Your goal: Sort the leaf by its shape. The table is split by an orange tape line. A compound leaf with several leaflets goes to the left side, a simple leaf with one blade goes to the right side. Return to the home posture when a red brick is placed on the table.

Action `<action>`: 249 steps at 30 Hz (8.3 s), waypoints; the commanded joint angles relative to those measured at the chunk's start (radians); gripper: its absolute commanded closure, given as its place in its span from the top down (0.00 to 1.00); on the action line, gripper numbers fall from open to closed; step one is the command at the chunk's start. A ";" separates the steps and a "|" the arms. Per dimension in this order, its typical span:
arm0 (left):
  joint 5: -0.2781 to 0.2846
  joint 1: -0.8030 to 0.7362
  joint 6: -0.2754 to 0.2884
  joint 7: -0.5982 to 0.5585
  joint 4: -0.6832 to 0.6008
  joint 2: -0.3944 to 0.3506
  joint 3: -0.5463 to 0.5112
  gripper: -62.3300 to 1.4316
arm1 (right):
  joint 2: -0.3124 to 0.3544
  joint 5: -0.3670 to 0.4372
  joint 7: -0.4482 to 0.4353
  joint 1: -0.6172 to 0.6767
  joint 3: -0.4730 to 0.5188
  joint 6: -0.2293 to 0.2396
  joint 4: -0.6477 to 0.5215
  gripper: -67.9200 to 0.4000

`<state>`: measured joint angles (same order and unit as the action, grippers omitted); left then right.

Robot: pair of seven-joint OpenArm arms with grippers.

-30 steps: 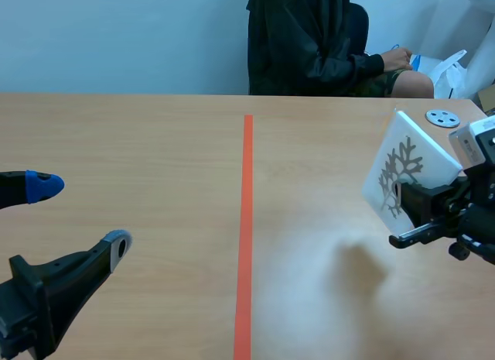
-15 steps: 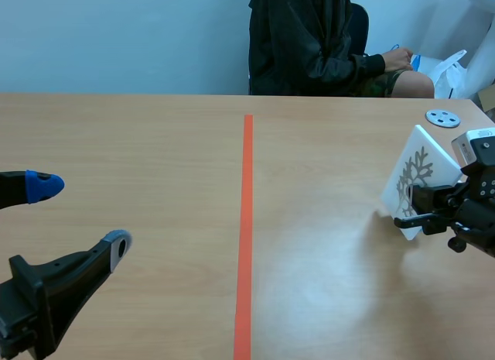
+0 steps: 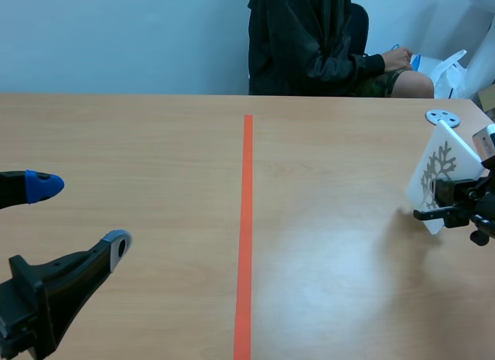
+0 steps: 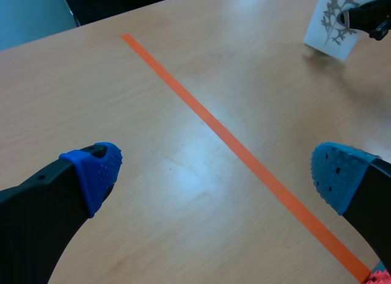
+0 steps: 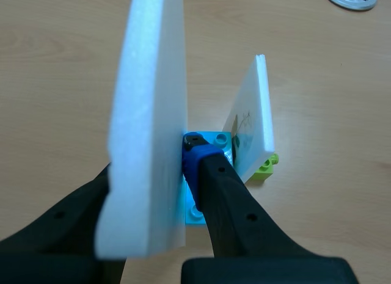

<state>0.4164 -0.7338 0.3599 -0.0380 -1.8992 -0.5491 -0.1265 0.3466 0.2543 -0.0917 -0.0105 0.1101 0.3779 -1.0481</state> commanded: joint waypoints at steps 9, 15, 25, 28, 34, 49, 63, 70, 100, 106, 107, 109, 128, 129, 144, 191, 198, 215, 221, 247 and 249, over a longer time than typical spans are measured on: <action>0.006 0.003 -0.002 -0.017 -0.017 -0.002 0.002 1.00 | 0.013 0.018 -0.015 0.029 0.003 0.000 -0.009 0.02; 0.006 0.003 -0.002 -0.017 -0.017 -0.002 0.002 1.00 | 0.013 0.046 -0.007 0.057 0.003 0.000 -0.009 0.05; 0.006 0.003 -0.002 -0.017 -0.017 -0.002 0.002 1.00 | 0.013 0.046 -0.013 0.063 0.003 0.000 -0.010 0.34; 0.006 0.003 -0.002 -0.017 -0.017 -0.002 0.002 1.00 | 0.013 0.046 -0.032 0.063 0.003 0.000 -0.013 0.46; 0.006 0.003 -0.002 -0.017 -0.017 -0.002 0.002 1.00 | 0.013 0.079 -0.036 0.064 0.045 0.012 -0.059 0.63; 0.006 0.003 -0.002 -0.017 -0.017 -0.002 0.002 1.00 | 0.014 0.308 0.257 0.118 0.216 0.147 -0.432 0.83; 0.006 0.003 -0.002 -0.017 -0.017 -0.002 0.002 1.00 | 0.014 0.436 0.381 0.383 0.215 0.275 -0.851 0.85; 0.006 0.003 -0.002 -0.017 -0.017 -0.002 0.002 1.00 | 0.047 0.501 0.397 0.393 0.187 0.281 -0.851 0.85; 0.006 0.003 -0.002 -0.017 -0.017 0.000 0.002 1.00 | -0.003 0.294 0.429 0.596 -0.059 0.107 -1.015 0.85; 0.006 0.003 -0.002 -0.016 -0.017 0.000 0.002 1.00 | -0.003 0.269 0.395 0.592 -0.059 0.071 -1.015 0.95; 0.006 0.003 -0.002 -0.016 -0.017 0.000 0.002 1.00 | -0.003 0.269 0.391 0.592 -0.059 0.060 -1.015 1.00; 0.006 0.003 -0.002 -0.016 -0.017 0.000 0.002 1.00 | -0.003 0.263 0.388 0.592 -0.059 0.031 -1.015 1.00; 0.006 0.003 -0.002 -0.016 -0.017 0.000 0.003 1.00 | 0.000 0.241 0.367 0.570 -0.059 0.007 -1.014 1.00; 0.006 0.003 -0.002 -0.016 -0.017 0.000 0.003 1.00 | 0.000 0.241 0.367 0.570 -0.059 0.007 -1.014 1.00; 0.006 0.003 -0.002 -0.016 -0.017 0.000 0.003 1.00 | 0.000 0.238 0.366 0.570 -0.059 0.007 -1.004 1.00; -0.089 0.373 0.107 0.056 0.351 0.054 0.258 1.00 | 0.000 0.140 0.369 0.570 -0.059 0.007 -1.003 1.00; -0.098 0.496 0.107 -0.001 0.489 0.081 0.387 1.00 | 0.000 0.109 0.361 0.570 -0.059 0.007 -1.003 1.00; -0.179 0.771 0.103 -0.141 0.785 0.183 0.657 1.00 | 0.000 0.058 0.362 0.570 -0.058 0.007 -1.003 1.00; -0.191 0.825 0.099 -0.164 0.853 0.226 0.714 1.00 | -0.001 0.036 0.362 0.570 -0.058 0.006 -1.003 1.00; -0.222 0.851 0.046 -0.183 0.878 0.252 0.734 0.23 | -0.001 0.036 0.362 0.570 -0.057 0.006 -1.003 1.00; -0.222 0.851 0.046 -0.183 0.877 0.252 0.734 0.15 | -0.001 0.036 0.362 0.570 -0.057 0.006 -1.003 1.00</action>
<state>0.1833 0.1112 0.4114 -0.2070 -1.0100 -0.2970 0.6083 0.3386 0.2840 0.2886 0.5659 0.0444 0.3882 -2.0476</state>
